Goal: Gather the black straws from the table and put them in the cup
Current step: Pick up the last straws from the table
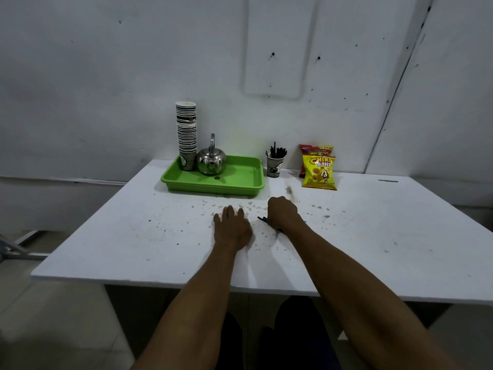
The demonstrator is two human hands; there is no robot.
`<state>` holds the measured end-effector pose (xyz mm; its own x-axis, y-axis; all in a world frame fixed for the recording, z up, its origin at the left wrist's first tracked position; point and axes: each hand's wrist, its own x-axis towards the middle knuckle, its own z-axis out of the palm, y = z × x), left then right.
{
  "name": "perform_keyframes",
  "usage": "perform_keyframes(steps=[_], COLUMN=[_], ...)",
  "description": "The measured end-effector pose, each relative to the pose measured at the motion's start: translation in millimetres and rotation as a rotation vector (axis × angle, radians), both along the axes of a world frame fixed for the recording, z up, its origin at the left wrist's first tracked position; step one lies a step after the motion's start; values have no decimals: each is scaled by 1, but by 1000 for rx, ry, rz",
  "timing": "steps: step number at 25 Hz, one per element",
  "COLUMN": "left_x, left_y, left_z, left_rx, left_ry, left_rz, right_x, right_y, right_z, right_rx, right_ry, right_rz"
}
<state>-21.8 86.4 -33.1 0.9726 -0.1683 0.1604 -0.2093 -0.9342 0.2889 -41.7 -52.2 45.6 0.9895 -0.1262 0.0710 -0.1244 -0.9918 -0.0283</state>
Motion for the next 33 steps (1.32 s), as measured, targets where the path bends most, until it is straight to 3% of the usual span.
perform_keyframes(steps=[11, 16, 22, 24, 28, 33], left_x=[0, 1, 5, 7, 12, 16], left_y=[-12, -17, -41, -48, -58, -60], left_z=[1, 3, 2, 2, 4, 4], left_rx=[64, 54, 56, 46, -6, -23], left_ry=[14, 6, -17, -18, -30, -35], left_rz=[-6, -23, -78, -64, -74, -101], right_x=[3, 6, 20, 32, 28, 18], right_y=[-18, -19, -41, -50, -54, -58], right_z=[-6, -9, -4, 0, -8, -37], right_rx=[-121, -62, 218, 388, 791, 885], right_ry=[4, 1, -112, -254, -714, -814], right_rz=[56, 18, -76, -81, -88, -91])
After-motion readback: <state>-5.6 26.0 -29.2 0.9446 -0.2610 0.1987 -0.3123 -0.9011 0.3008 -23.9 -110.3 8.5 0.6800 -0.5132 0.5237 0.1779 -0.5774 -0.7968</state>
